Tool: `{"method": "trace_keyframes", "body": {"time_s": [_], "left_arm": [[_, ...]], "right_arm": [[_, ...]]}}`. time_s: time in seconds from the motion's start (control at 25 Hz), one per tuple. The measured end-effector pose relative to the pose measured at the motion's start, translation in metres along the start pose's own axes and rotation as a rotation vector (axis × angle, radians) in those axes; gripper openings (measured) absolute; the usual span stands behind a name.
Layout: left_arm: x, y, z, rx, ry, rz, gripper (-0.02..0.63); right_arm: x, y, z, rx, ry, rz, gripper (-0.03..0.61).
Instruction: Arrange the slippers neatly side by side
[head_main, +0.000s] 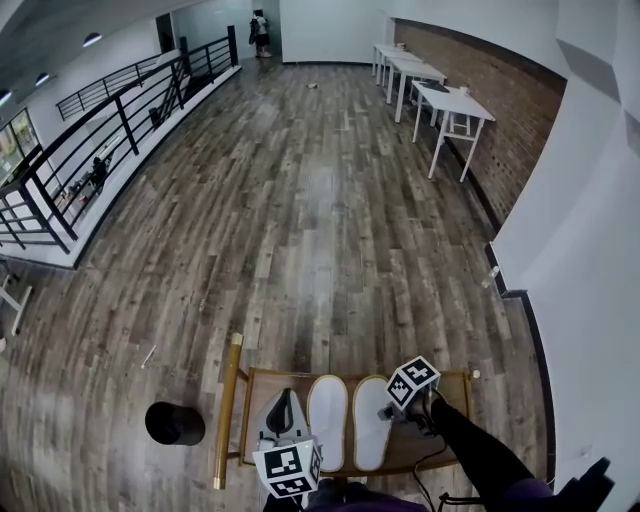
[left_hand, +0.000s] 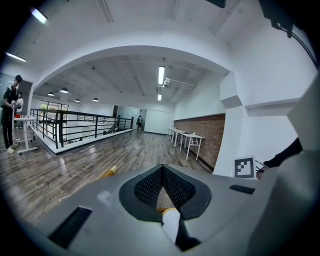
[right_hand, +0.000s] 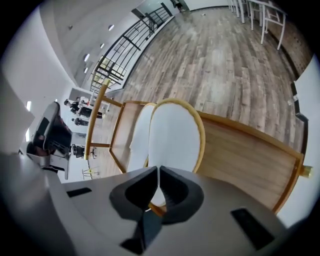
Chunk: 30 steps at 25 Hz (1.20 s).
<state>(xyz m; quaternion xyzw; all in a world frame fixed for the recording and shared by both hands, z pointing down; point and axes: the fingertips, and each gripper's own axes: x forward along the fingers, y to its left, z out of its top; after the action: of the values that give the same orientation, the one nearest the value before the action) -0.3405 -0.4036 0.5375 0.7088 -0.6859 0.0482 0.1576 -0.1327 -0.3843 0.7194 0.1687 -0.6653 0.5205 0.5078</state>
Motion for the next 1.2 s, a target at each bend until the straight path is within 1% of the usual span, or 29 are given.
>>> {"method": "trace_keyframes", "body": {"time_s": [0.36,0.6,1.2], "left_arm": [[0.021,-0.01,-0.005,0.014,0.028,-0.036,-0.011],[0.032,-0.015,0.002,0.022,0.023,-0.055,-0.011],[0.036,-0.019,0.002,0.022,0.028,-0.068,-0.011]], "right_arm": [[0.019,-0.019,0.012,0.031,0.043,-0.053,0.011],[0.026,-0.021,0.015,0.032,0.057,-0.062,0.011],[0.035,-0.026,0.017,0.038,0.054,-0.083,0.011]]}}
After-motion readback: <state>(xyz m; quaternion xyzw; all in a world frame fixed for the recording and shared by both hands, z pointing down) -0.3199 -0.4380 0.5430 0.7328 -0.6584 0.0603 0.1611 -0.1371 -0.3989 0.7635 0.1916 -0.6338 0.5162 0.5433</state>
